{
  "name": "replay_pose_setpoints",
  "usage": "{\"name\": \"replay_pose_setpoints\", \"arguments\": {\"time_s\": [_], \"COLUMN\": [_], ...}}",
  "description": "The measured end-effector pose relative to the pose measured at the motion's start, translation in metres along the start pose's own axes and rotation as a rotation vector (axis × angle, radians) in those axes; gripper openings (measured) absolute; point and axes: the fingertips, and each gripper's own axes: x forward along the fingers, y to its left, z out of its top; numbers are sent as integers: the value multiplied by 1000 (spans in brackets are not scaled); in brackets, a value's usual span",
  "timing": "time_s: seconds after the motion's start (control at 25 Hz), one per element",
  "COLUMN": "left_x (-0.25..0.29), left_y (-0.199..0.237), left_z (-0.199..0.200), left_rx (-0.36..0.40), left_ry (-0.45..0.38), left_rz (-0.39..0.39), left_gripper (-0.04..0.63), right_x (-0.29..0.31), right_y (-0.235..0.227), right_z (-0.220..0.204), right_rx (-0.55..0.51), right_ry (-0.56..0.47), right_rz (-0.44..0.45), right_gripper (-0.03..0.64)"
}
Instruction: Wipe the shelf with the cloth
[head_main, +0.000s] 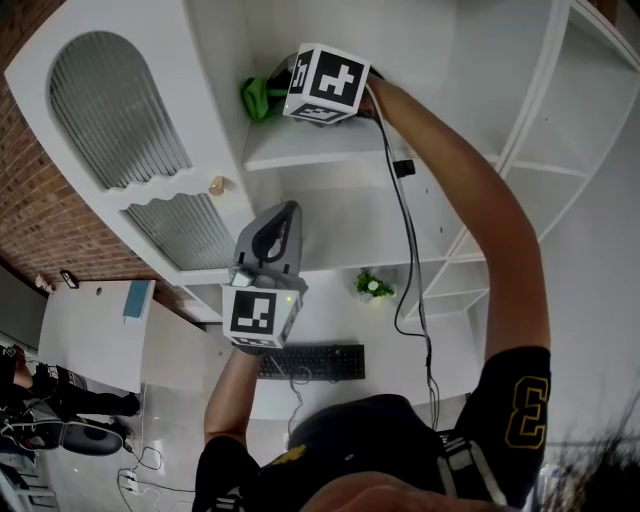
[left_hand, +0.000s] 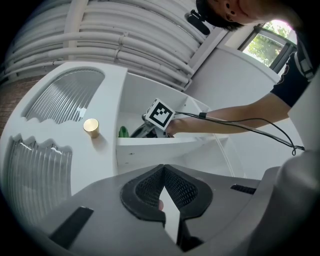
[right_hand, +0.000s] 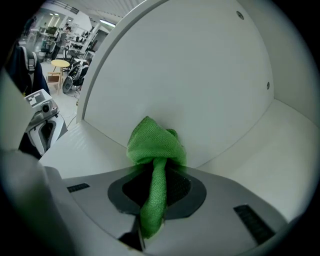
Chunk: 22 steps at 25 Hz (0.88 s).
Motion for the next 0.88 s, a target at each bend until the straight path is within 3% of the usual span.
{"name": "replay_pose_setpoints", "arguments": {"time_s": [0.68, 0.88], "left_x": [-5, -6], "left_y": [-20, -23], "left_z": [0, 4], "left_rx": [31, 1], "left_ry": [16, 7], "left_rz": [-38, -30], "left_gripper": [18, 18], "right_x": [-25, -36], "right_y": [-4, -4], "right_z": [-31, -43], "right_rx": [28, 48], "right_ry": [84, 115], "right_rz": [-55, -69], "right_gripper": [43, 43]}}
